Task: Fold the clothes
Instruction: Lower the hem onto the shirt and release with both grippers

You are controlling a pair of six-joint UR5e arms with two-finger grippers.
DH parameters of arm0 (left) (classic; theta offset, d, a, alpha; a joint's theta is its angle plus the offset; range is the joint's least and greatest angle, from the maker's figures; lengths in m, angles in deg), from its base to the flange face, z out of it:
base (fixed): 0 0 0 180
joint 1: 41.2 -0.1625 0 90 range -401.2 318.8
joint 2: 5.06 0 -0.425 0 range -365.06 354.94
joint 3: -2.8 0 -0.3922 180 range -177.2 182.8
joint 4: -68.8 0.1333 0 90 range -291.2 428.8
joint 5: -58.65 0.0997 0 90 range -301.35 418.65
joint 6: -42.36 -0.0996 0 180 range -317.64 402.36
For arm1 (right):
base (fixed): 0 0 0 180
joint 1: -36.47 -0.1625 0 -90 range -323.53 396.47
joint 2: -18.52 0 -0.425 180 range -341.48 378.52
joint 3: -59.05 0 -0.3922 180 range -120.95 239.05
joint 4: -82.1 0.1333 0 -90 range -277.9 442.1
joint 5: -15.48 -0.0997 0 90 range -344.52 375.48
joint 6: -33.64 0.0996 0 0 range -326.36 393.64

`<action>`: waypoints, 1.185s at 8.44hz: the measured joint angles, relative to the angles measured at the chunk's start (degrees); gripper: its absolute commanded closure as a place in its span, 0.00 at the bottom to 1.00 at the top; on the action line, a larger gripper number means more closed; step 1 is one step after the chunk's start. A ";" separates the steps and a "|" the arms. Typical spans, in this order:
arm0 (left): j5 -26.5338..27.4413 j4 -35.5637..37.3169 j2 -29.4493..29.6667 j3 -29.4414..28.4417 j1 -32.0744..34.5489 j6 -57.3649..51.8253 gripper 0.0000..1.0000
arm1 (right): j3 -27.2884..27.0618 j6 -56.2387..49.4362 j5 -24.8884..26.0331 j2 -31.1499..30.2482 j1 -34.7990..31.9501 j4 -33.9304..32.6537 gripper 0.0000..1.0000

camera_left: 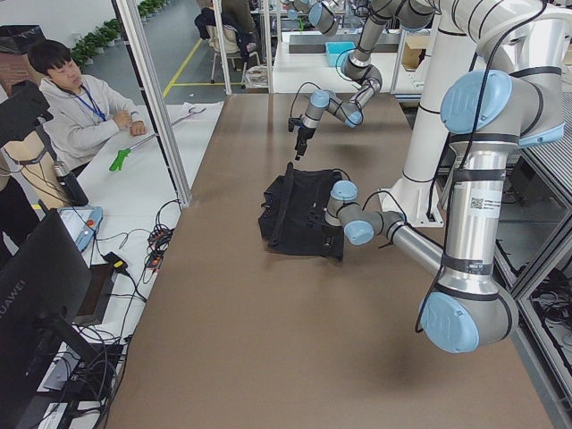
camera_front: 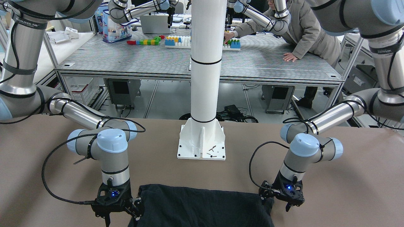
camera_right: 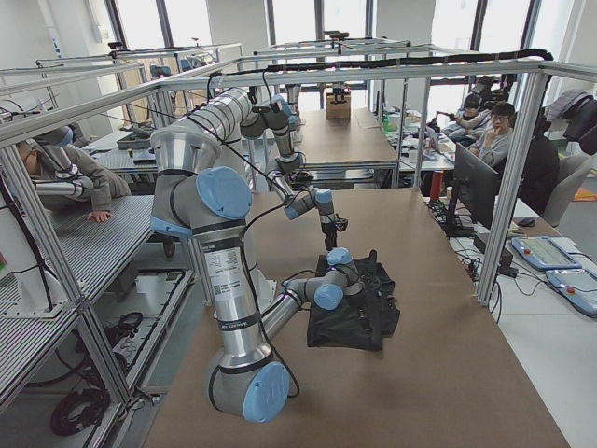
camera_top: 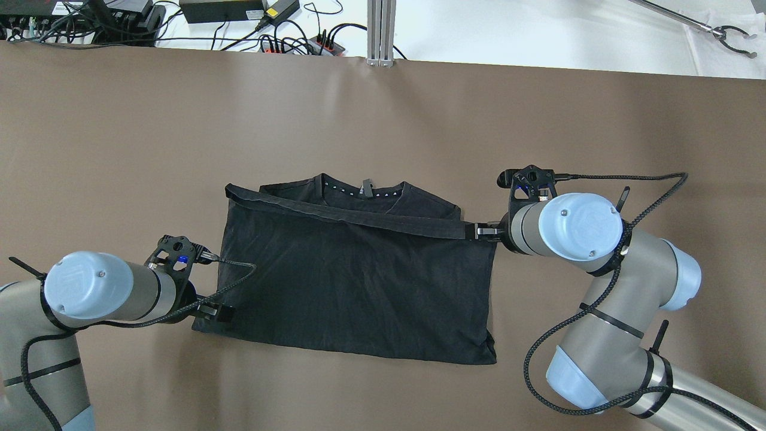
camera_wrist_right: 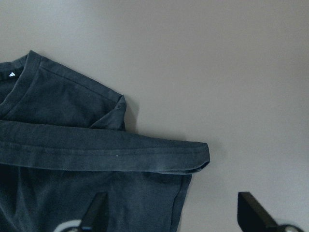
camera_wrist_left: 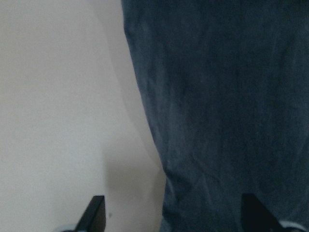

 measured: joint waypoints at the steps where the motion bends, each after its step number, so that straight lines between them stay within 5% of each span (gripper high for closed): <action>1: 0.31 -0.12 -0.10 -0.30 -0.92 0.08 0.22 | 0.08 0.03 0.04 -0.04 0.05 0.01 0.06; 5: 0.56 -0.20 -0.19 -0.88 -2.58 0.33 0.43 | 0.21 0.05 0.07 -0.48 0.39 0.07 0.06; 6: 0.56 -0.20 -0.20 -1.01 -2.70 0.36 0.57 | 0.21 0.05 0.07 -0.51 0.41 0.09 0.06; 8: 0.65 -0.14 -0.21 -1.13 -3.06 0.62 1.00 | 0.22 0.05 0.07 -0.55 0.46 0.10 0.06; 10: 2.53 -0.12 0.01 -0.85 -4.16 3.47 1.00 | 0.22 0.02 0.07 -0.53 0.44 0.14 0.06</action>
